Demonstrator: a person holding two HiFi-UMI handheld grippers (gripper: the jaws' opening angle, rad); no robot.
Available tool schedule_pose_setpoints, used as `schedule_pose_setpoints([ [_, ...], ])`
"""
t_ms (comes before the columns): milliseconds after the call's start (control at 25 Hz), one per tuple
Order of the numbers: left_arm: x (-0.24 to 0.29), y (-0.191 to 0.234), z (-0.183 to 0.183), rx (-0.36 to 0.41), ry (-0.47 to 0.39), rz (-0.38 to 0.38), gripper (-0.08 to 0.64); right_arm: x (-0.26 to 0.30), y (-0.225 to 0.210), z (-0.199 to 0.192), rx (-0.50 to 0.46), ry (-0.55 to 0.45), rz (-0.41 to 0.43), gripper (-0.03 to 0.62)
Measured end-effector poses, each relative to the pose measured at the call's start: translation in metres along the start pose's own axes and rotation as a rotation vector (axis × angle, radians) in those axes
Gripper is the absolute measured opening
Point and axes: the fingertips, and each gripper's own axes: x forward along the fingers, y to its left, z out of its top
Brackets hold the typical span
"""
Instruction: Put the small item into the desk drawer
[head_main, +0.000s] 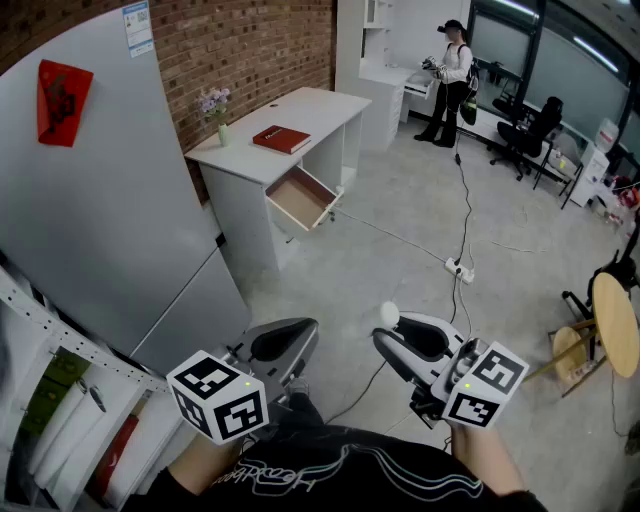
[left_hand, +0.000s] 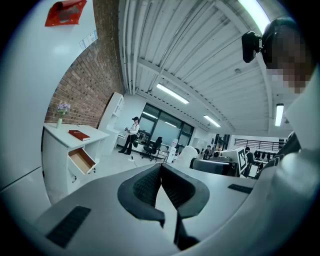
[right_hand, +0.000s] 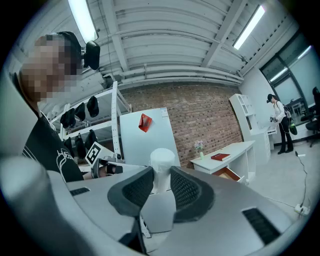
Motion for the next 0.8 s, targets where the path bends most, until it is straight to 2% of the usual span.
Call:
schedule_pose_setpoints([
  [400, -0.004, -0.027, 0.0, 0.035, -0.01, -0.015, 0.021, -0.017, 0.014, 0.005, -0.015, -0.015, 0.004, 0.117],
  [800, 0.025, -0.033, 0.002, 0.057, 0.015, -0.031, 0.021, -0.032, -0.011, 0.008, 0.023, -0.036, -0.016, 0.117],
])
